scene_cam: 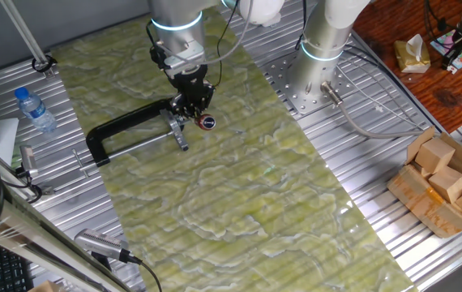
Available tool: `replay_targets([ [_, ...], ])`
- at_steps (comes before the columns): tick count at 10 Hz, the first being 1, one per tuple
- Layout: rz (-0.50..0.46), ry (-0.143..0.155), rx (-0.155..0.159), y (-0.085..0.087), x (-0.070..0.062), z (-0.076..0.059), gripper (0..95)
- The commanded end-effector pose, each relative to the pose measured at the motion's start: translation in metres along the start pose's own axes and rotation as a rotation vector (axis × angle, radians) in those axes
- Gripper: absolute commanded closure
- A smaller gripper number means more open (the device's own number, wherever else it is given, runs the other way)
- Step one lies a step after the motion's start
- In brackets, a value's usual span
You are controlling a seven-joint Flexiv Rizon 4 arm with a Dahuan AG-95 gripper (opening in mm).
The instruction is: Pull up the lever
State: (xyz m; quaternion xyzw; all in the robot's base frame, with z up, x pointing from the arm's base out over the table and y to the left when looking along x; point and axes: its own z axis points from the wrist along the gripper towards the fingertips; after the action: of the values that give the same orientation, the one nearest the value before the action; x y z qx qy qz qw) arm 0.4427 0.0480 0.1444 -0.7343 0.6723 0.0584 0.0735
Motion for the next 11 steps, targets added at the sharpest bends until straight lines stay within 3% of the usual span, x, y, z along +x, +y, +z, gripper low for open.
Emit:
replay_targets([
  [1,0.000,-0.013,0.010,0.000,0.001,-0.035,95.0],
  [11,-0.005,-0.063,0.029,0.004,0.011,-0.039,95.0],
])
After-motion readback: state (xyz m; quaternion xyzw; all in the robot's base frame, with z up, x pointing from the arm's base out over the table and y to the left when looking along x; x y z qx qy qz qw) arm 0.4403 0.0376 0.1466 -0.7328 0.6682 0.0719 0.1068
